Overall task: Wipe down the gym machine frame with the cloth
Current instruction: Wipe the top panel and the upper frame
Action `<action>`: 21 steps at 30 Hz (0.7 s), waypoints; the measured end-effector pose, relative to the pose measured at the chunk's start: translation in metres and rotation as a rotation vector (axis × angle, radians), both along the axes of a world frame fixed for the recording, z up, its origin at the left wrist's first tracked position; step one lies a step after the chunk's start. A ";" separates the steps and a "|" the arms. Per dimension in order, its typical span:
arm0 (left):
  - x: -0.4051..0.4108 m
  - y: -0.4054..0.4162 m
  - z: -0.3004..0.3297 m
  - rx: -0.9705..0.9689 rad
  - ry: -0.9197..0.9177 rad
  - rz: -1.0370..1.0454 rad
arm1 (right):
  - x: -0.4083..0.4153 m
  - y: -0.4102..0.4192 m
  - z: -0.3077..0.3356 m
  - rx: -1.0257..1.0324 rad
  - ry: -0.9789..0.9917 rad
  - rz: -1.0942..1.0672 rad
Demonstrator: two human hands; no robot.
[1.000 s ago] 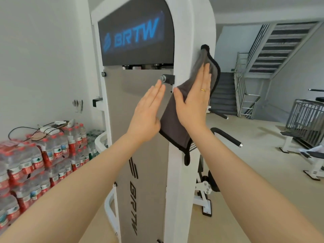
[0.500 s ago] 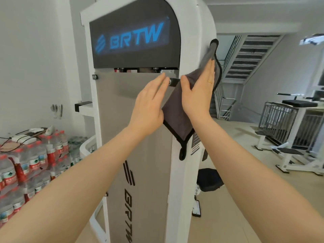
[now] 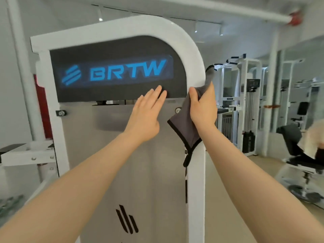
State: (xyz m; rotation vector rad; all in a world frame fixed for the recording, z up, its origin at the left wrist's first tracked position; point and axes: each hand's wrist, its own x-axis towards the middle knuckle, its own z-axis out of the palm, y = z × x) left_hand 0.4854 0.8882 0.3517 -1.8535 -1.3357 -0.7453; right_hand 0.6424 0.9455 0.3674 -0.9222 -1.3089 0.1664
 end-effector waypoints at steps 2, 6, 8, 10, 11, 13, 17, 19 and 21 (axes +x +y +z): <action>-0.010 0.004 0.011 0.002 0.003 -0.021 | -0.007 -0.002 0.023 0.019 -0.041 -0.101; -0.021 0.015 0.022 0.020 -0.024 -0.037 | -0.014 -0.002 0.054 0.090 -0.190 -0.280; -0.024 0.019 0.021 0.036 -0.027 -0.048 | -0.016 -0.001 0.053 0.100 -0.250 -0.355; -0.026 0.021 0.019 0.065 -0.036 -0.063 | -0.017 0.000 0.048 0.121 -0.315 -0.441; -0.027 0.022 0.019 0.081 -0.057 -0.072 | -0.018 0.001 0.047 0.131 -0.347 -0.493; -0.031 0.024 0.025 0.110 -0.101 -0.062 | -0.023 0.003 0.056 0.162 -0.406 -0.586; -0.042 0.025 0.048 0.154 -0.125 0.000 | -0.035 0.007 0.099 0.247 -0.552 -0.661; -0.046 0.026 0.059 0.172 -0.143 0.026 | -0.041 0.008 0.115 0.284 -0.627 -0.671; -0.048 0.028 0.067 0.178 -0.150 0.047 | -0.046 0.009 0.124 0.309 -0.708 -0.673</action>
